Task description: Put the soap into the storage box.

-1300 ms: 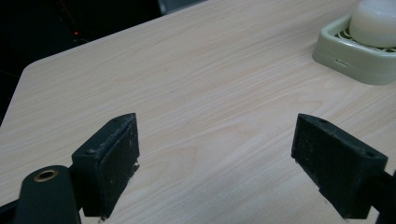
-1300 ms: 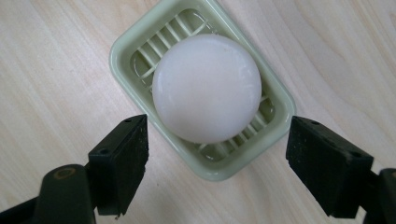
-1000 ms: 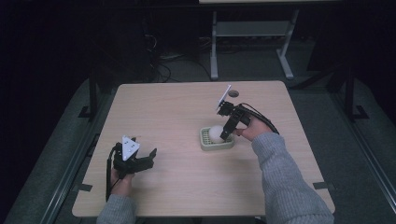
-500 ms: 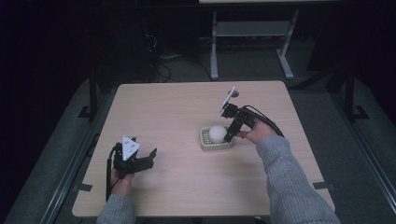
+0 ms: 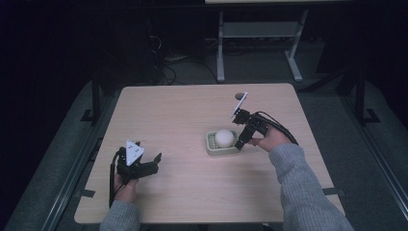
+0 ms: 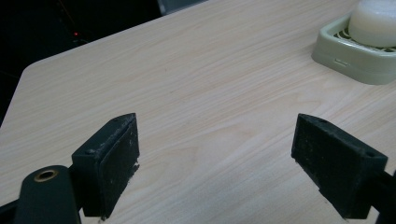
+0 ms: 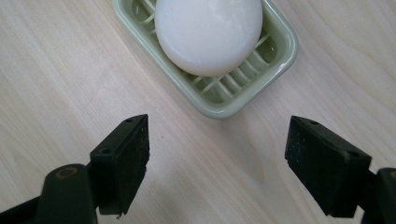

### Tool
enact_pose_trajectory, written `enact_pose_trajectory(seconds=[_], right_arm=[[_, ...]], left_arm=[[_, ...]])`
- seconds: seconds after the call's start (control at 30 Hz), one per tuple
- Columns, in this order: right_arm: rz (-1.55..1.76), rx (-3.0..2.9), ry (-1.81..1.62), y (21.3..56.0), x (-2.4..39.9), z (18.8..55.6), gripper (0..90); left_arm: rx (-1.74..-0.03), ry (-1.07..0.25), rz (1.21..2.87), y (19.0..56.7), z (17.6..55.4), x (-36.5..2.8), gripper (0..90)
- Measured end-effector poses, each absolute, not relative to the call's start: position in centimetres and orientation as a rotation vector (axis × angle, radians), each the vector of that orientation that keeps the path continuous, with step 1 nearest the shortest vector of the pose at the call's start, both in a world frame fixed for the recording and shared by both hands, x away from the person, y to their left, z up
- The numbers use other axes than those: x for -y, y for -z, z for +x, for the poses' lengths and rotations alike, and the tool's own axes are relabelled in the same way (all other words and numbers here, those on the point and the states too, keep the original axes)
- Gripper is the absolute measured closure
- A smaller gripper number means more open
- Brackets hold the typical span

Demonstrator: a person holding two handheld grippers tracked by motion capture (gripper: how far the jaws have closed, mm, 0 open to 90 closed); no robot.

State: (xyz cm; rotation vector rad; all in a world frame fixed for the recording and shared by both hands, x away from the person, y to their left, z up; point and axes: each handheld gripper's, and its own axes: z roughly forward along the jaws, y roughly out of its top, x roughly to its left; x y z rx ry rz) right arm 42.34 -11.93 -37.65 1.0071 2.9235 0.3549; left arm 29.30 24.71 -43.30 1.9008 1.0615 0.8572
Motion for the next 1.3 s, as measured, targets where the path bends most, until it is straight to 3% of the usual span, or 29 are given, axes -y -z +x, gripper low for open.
enact_pose_trajectory(seconds=[1.3], right_arm=[[1.05,-2.902,-0.423,38.1,15.8,38.9,21.5]], left_arm=[[-1.054,-0.858,1.912,43.3,29.3,-24.5,14.8]])
